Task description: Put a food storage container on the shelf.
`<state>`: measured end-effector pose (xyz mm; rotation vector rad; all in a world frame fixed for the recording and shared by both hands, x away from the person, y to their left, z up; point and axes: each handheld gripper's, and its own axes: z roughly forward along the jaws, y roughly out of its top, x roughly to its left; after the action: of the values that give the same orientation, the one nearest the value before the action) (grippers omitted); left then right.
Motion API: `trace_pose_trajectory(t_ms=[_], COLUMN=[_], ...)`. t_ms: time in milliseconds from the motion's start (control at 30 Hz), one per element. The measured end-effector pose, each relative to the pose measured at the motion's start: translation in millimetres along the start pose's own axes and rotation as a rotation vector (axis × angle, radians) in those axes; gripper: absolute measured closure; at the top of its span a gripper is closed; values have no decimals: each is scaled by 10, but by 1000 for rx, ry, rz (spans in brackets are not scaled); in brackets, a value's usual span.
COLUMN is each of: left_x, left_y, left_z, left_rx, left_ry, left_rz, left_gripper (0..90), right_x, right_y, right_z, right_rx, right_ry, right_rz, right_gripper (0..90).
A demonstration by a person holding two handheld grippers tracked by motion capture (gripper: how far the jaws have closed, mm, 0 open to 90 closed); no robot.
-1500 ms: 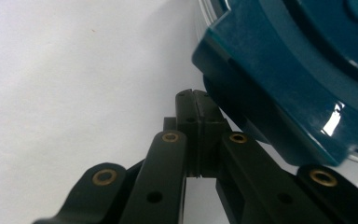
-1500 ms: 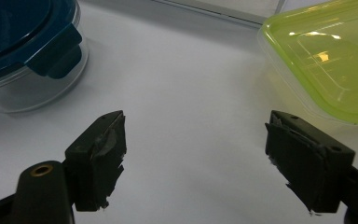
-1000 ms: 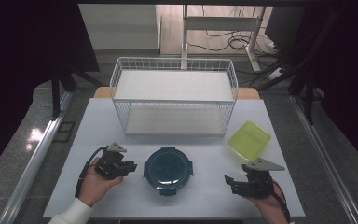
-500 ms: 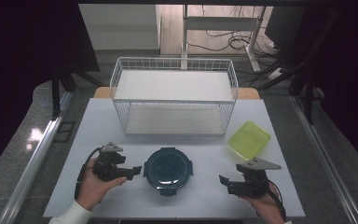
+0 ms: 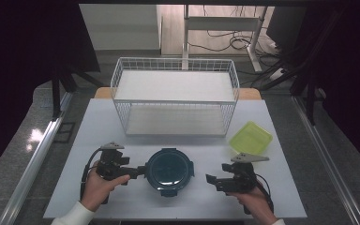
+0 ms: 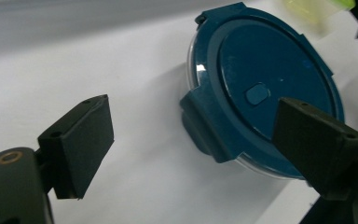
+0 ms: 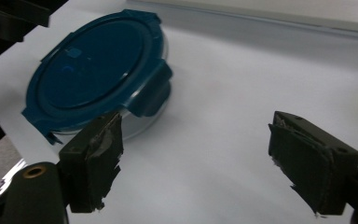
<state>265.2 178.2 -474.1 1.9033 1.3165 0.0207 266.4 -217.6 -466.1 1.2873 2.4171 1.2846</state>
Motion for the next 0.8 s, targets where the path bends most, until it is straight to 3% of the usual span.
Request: trace_pose_trajectory(t_ms=[100,500,800], left_x=[7,3,46], left_y=[2,26,24], left_z=[37,168,303], left_rx=[10,25,49], left_ry=[-14,-88,-161], left_rz=[-10,-44,-106], left_gripper=[123,114,114], right_x=[53,183,167], right_y=[42,152,215], right_z=[103,391,650], right_rx=[10,53,96], right_ry=[39,111,154], right_rz=[32,121,206], right_gripper=[153,116,89])
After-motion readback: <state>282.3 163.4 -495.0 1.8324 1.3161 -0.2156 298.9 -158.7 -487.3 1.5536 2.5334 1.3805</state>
